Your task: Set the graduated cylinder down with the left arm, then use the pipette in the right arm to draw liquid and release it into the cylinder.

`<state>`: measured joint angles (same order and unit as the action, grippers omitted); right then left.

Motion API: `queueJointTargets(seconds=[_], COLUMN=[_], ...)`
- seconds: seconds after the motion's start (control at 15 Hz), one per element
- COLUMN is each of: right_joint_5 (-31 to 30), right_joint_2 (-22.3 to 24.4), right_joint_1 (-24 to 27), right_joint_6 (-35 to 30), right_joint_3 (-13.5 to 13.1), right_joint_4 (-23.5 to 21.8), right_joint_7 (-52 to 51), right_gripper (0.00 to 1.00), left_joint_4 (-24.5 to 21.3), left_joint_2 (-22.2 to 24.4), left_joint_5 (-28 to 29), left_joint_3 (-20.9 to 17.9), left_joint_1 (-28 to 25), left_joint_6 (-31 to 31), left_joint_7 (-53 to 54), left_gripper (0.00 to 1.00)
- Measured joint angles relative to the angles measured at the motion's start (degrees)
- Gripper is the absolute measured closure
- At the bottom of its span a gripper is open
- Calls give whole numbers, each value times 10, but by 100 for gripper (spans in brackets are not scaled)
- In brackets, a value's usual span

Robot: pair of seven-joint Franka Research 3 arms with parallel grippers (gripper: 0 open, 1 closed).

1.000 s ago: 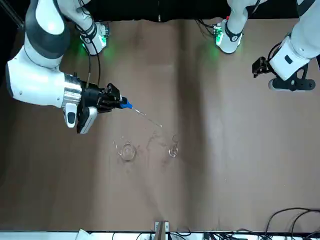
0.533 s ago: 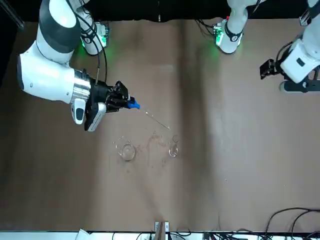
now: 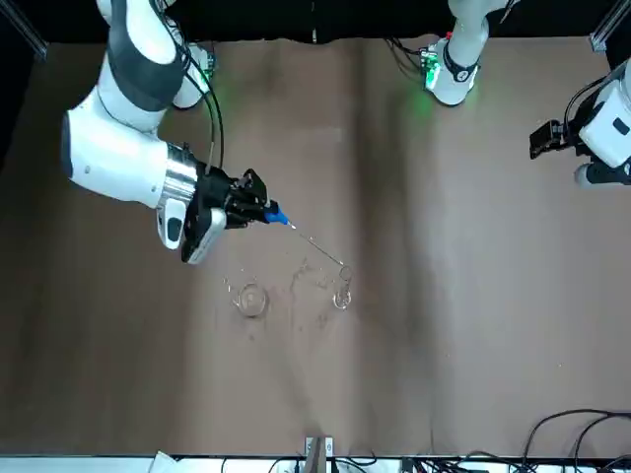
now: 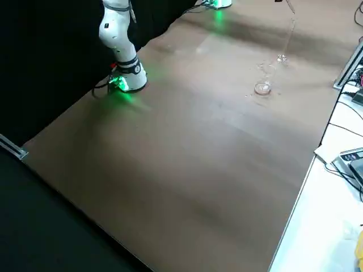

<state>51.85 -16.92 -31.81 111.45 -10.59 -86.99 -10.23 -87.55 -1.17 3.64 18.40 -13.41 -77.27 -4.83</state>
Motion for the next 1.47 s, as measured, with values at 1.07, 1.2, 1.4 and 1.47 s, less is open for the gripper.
queueJointTargets(seconds=[1.07,1.2,1.4,1.47], right_joint_5=[-2,-3,-4,-6], right_joint_2=[-16,-16,-17,-17], right_joint_1=[-16,-16,-16,-16], right_joint_6=[35,35,35,34], right_joint_3=[-1,-1,-1,-1], right_joint_4=[-2,-3,-6,-7], right_joint_7=[0,0,0,0], right_gripper=[71,71,71,71], left_joint_4=[0,0,0,0], left_joint_2=[13,13,13,13], left_joint_5=[0,0,0,0], left_joint_3=[4,4,4,4], left_joint_1=[1,1,1,1], left_joint_6=[34,36,39,41], left_joint_7=[-8,-8,-8,-8], left_gripper=[0,0,0,0])
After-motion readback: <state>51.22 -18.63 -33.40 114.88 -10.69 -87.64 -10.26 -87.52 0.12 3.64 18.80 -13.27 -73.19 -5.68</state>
